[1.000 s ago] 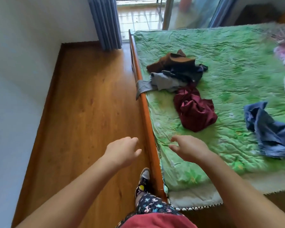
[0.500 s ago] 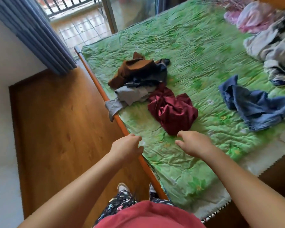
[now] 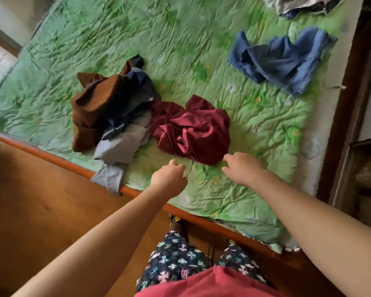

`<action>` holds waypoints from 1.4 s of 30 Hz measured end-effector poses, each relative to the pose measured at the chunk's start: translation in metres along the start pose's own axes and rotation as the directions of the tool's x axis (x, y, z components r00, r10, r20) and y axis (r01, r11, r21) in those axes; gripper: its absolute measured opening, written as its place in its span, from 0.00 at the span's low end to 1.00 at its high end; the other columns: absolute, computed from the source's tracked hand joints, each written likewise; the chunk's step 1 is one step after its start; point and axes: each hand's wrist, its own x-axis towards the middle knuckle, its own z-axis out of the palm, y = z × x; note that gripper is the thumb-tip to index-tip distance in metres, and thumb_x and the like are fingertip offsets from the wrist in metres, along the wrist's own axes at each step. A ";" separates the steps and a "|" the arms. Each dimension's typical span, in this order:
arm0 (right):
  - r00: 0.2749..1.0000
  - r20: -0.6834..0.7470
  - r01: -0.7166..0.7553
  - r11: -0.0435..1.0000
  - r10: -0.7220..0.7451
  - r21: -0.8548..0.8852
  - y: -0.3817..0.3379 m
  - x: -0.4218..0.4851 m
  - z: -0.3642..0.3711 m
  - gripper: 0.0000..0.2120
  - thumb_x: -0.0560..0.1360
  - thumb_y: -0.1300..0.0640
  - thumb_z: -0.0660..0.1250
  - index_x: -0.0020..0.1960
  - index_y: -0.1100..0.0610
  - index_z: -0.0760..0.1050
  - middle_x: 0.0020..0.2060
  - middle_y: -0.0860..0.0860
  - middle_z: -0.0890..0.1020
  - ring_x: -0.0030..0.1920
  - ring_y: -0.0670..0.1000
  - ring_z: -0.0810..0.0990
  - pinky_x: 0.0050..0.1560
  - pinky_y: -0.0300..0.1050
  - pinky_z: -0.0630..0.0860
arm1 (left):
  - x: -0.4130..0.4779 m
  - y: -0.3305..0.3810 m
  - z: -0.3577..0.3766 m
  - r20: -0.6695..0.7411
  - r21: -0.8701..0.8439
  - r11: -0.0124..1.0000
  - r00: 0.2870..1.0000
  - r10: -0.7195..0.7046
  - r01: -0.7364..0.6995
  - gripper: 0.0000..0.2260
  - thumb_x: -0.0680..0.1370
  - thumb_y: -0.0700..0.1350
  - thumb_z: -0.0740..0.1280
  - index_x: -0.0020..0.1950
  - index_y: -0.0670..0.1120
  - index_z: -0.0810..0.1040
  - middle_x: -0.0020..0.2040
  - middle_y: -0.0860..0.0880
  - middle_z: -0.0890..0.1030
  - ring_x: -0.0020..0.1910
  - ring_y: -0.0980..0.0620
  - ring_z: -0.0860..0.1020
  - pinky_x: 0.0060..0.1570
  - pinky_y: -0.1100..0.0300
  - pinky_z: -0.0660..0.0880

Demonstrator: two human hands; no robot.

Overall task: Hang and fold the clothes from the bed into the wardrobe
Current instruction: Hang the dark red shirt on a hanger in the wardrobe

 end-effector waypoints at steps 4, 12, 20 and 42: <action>0.997 0.014 -0.073 0.996 0.073 0.053 -0.022 0.049 0.023 0.16 0.81 0.46 0.59 0.66 0.51 0.71 0.61 0.55 0.74 0.64 0.61 0.74 0.55 0.54 0.72 | 0.061 -0.041 0.005 0.045 0.075 0.996 0.998 0.046 -0.049 0.14 0.80 0.48 0.62 0.65 0.49 0.74 0.60 0.46 0.70 0.59 0.42 0.74 0.41 0.49 0.73; 0.999 0.024 0.044 0.989 -0.048 0.141 -0.074 0.152 0.067 0.20 0.79 0.51 0.62 0.71 0.47 0.67 0.60 0.58 0.75 0.62 0.63 0.75 0.59 0.58 0.75 | 0.167 -0.091 0.029 0.066 0.271 0.957 0.994 0.091 -0.105 0.18 0.78 0.47 0.64 0.68 0.54 0.74 0.74 0.43 0.60 0.71 0.40 0.62 0.59 0.43 0.71; 0.985 0.158 -0.076 0.995 0.064 0.071 -0.109 0.200 0.130 0.29 0.78 0.53 0.62 0.77 0.44 0.58 0.77 0.56 0.57 0.75 0.62 0.57 0.66 0.65 0.65 | 0.225 -0.128 0.062 0.072 0.335 0.929 0.987 0.142 -0.158 0.21 0.77 0.48 0.65 0.70 0.57 0.73 0.75 0.44 0.62 0.77 0.40 0.57 0.69 0.40 0.62; 0.980 -0.195 0.096 0.784 0.033 0.614 -0.058 0.047 0.022 0.34 0.65 0.40 0.72 0.68 0.44 0.69 0.56 0.56 0.79 0.60 0.61 0.79 0.56 0.51 0.76 | 0.040 -0.008 -0.109 -0.340 -0.843 0.446 0.940 -0.007 -0.301 0.08 0.65 0.39 0.64 0.35 0.50 0.67 0.27 0.54 0.65 0.26 0.55 0.62 0.25 0.62 0.59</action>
